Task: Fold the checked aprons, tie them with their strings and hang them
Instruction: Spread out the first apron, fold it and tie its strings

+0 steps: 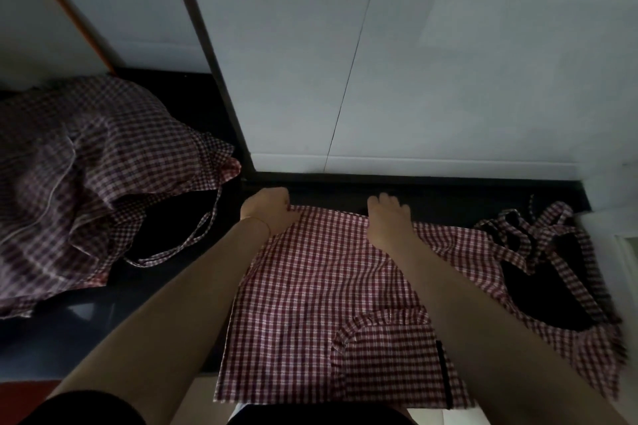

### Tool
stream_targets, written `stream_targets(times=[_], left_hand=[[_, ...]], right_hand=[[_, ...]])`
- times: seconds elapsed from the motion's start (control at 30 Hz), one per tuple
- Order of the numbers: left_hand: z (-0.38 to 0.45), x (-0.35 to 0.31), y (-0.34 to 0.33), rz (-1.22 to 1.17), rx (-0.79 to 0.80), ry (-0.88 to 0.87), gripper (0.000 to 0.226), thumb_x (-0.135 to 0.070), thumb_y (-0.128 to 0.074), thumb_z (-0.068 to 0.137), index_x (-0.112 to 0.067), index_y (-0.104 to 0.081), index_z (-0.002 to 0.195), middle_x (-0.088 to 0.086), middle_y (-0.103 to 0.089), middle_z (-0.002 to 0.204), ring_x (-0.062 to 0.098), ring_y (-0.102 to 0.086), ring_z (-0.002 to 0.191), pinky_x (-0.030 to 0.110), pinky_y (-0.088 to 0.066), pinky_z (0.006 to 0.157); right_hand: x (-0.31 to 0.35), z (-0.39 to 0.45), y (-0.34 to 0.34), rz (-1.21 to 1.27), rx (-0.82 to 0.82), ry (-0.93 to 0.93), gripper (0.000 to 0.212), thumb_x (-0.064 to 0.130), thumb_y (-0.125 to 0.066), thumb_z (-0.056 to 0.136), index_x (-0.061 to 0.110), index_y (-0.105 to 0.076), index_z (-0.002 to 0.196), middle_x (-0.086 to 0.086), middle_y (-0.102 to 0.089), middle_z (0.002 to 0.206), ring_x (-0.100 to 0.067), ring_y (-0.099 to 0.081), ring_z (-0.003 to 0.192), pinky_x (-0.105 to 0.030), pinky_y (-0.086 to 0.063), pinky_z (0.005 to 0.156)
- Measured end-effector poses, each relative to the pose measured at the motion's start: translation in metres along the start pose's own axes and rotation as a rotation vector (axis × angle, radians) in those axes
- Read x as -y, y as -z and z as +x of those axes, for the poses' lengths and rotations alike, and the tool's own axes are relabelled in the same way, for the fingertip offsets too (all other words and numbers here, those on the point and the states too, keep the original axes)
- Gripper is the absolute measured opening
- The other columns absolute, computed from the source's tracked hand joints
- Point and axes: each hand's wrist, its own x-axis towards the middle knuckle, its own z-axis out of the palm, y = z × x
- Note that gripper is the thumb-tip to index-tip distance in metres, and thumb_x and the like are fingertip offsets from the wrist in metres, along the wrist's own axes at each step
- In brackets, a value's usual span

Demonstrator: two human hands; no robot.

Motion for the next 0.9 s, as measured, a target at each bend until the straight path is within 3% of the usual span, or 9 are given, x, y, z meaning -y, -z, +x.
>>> stream_targets(times=[0.13, 0.23, 0.33, 0.4, 0.57, 0.7, 0.8, 0.9], left_hand=[[-0.017, -0.012, 0.013, -0.099, -0.011, -0.087, 0.025, -0.045, -0.068, 0.085, -0.022, -0.058, 0.081, -0.003, -0.061, 0.087, 0.014, -0.058, 0.082, 0.031, -0.051, 0.071], [-0.027, -0.020, 0.015, -0.164, -0.012, -0.103, 0.032, -0.050, -0.069, 0.081, -0.021, -0.057, 0.076, -0.002, -0.061, 0.082, 0.017, -0.060, 0.080, 0.035, -0.051, 0.071], [-0.037, -0.021, 0.021, -0.166, 0.010, -0.125, 0.038, -0.057, -0.061, 0.086, -0.019, -0.062, 0.084, 0.000, -0.064, 0.086, 0.017, -0.061, 0.082, 0.037, -0.053, 0.077], [-0.043, -0.018, 0.028, -0.116, 0.048, -0.146, 0.040, -0.052, -0.053, 0.093, -0.015, -0.068, 0.095, 0.002, -0.066, 0.093, 0.018, -0.062, 0.087, 0.038, -0.052, 0.084], [-0.044, -0.008, 0.045, 0.091, 0.052, -0.151, 0.030, -0.034, -0.058, 0.094, -0.010, -0.076, 0.089, 0.005, -0.071, 0.094, 0.020, -0.065, 0.089, 0.035, -0.053, 0.085], [-0.047, -0.015, 0.052, 0.376, -0.005, -0.062, 0.012, -0.020, -0.058, 0.092, -0.013, -0.066, 0.087, 0.002, -0.067, 0.099, 0.021, -0.064, 0.087, 0.032, -0.050, 0.066], [-0.044, -0.027, 0.048, 0.500, -0.020, -0.034, 0.014, -0.011, -0.055, 0.092, -0.012, -0.065, 0.102, 0.003, -0.064, 0.103, 0.022, -0.064, 0.094, 0.031, -0.047, 0.066], [-0.035, -0.048, 0.033, 0.298, 0.055, -0.149, 0.024, -0.017, -0.055, 0.093, -0.011, -0.067, 0.113, 0.005, -0.066, 0.108, 0.022, -0.064, 0.098, 0.033, -0.052, 0.080]], right_hand=[[0.028, -0.005, 0.015, 0.292, 0.049, 0.203, 0.053, 0.028, -0.063, 0.091, 0.028, -0.042, 0.140, -0.003, -0.051, 0.138, -0.023, -0.048, 0.125, -0.049, -0.032, 0.109], [0.059, -0.012, 0.023, 0.392, 0.091, 0.327, 0.045, 0.029, -0.063, 0.090, 0.033, -0.053, 0.133, 0.000, -0.050, 0.139, -0.021, -0.047, 0.126, -0.052, -0.034, 0.110], [0.074, -0.010, 0.026, 0.297, 0.084, 0.293, 0.007, 0.033, -0.054, 0.096, 0.031, -0.060, 0.094, 0.007, -0.062, 0.094, -0.009, -0.055, 0.081, -0.044, -0.044, 0.100], [0.073, -0.011, 0.026, 0.248, 0.084, 0.275, 0.017, 0.040, -0.052, 0.095, 0.033, -0.052, 0.080, 0.012, -0.054, 0.077, -0.005, -0.046, 0.067, -0.039, -0.044, 0.095], [0.050, -0.020, 0.027, 0.194, -0.001, 0.269, 0.017, 0.034, -0.051, 0.099, 0.022, -0.063, 0.099, 0.005, -0.061, 0.091, -0.014, -0.055, 0.086, -0.042, -0.035, 0.103], [0.035, -0.023, 0.033, 0.063, 0.021, 0.183, 0.013, 0.026, -0.051, 0.100, 0.020, -0.063, 0.097, 0.001, -0.063, 0.093, -0.018, -0.060, 0.093, -0.042, -0.032, 0.108], [0.035, -0.024, 0.042, 0.092, 0.023, 0.209, 0.017, 0.028, -0.055, 0.099, 0.017, -0.066, 0.095, -0.002, -0.065, 0.092, -0.020, -0.063, 0.088, -0.037, -0.047, 0.094], [0.040, -0.028, 0.050, 0.124, 0.023, 0.222, 0.016, 0.027, -0.054, 0.098, 0.018, -0.068, 0.102, -0.002, -0.066, 0.095, -0.019, -0.063, 0.085, -0.036, -0.054, 0.081]])
